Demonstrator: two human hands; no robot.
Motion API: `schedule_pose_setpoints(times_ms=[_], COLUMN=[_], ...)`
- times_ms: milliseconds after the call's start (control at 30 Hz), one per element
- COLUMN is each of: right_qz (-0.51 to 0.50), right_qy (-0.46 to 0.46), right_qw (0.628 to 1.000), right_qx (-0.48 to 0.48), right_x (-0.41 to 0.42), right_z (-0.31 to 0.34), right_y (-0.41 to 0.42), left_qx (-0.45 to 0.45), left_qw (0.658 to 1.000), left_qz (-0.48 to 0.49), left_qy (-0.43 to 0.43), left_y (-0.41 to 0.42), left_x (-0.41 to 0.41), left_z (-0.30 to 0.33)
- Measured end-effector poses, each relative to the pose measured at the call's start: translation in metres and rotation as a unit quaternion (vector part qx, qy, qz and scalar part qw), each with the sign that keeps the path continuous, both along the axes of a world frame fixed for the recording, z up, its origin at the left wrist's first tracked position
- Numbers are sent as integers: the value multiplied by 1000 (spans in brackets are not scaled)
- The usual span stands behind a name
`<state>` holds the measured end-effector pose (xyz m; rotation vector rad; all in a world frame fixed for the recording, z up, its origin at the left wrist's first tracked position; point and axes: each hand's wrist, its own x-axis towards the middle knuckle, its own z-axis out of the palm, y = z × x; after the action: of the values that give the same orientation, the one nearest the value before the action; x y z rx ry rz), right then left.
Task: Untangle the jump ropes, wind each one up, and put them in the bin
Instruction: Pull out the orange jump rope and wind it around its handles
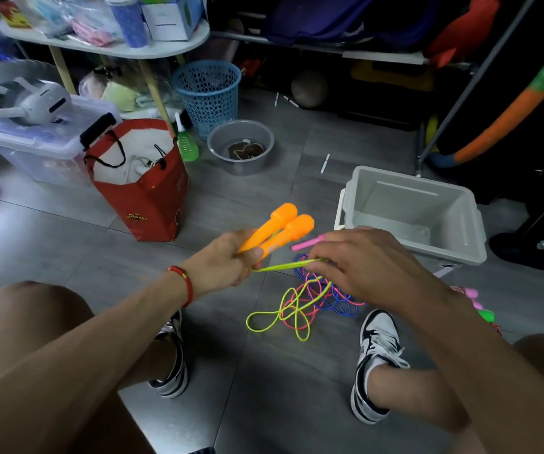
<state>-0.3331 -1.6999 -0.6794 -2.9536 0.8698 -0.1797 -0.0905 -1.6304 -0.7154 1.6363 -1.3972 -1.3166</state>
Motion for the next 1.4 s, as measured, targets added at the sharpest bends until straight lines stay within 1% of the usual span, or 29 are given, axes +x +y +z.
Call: schedule_pose_setpoints(times_ms=[67, 167, 267, 333, 367, 433, 500, 533, 600, 633, 667, 733, 767, 800, 833, 900, 1000, 1067, 1167, 1233, 1267, 1333, 1400], right_qz=[13, 18, 79, 96, 86, 27, -30, -46, -45, -45, -45, -65, -94, -110, -108, -83, -93, -121, -205, -237, -241, -230, -212], right_qy=[-13, -42, -44, -46, -49, -44, -58, -94, -183, -211, -226, -219, -214, -210, -208, -210, -195, -204, -208, -200, -188, -142, -105], right_qw=[999, 998, 993, 991, 993, 999, 987, 967, 914, 891, 874, 842, 841, 848, 857, 863, 876, 862, 816, 813, 824, 864, 900], right_qx=[-45, -41, -83, -81, -65, 17, 147, 231, 360, 399, 429, 488, 488, 473, 458, 453, 432, 449, 499, 492, 478, 424, 367], right_x=[-1, -10, -5, 0, 0, -4, -9, -10, -10, -10, -13, -18, -18, -19, -15, 2, 25, 34, 44, 47, 46, 46, 46], right_z=[2, 5, 9, 14, 16, 16, 9, 7, 3, -1, -14, -41, -49, -59, -62, -59, -59, -64, -67, -62, -60, -54, -46], right_y=[-1, -9, -6, -5, -7, -13, -16, -18, -22, -25, -29, -34, -31, -28, -22, -2, 30, 41, 49, 50, 50, 52, 56], left_qx=[0, -17, -42, -20, -9, -13, -46, -68, -107, -120, -122, -93, -71, -47, -28, -11, 15, 8, -6, -2, -4, -18, -33], left_qw=[998, 989, 957, 930, 918, 900, 891, 895, 913, 922, 929, 944, 950, 958, 967, 980, 980, 981, 987, 988, 988, 988, 991], left_qz=[-33, -86, -185, -249, -279, -332, -374, -379, -366, -355, -344, -315, -289, -255, -212, -117, 11, 60, 87, 109, 125, 144, 129], left_qy=[-58, -123, -220, -268, -282, -281, -254, -227, -144, -97, -52, 45, 89, 123, 140, 158, 196, 185, 134, 108, 92, 46, -15], left_y=[1, 2, 4, 10, 14, 23, 30, 30, 28, 27, 26, 25, 24, 23, 21, 15, 10, 9, 11, 11, 10, 10, 11], left_x=[0, 0, -9, -21, -29, -40, -43, -41, -35, -33, -32, -30, -27, -24, -19, -7, 2, 3, 3, 3, 4, 5, 5], left_z=[-3, 1, 3, 4, 6, 14, 23, 29, 37, 41, 44, 46, 43, 40, 34, 24, 9, 1, -10, -15, -17, -21, -23])
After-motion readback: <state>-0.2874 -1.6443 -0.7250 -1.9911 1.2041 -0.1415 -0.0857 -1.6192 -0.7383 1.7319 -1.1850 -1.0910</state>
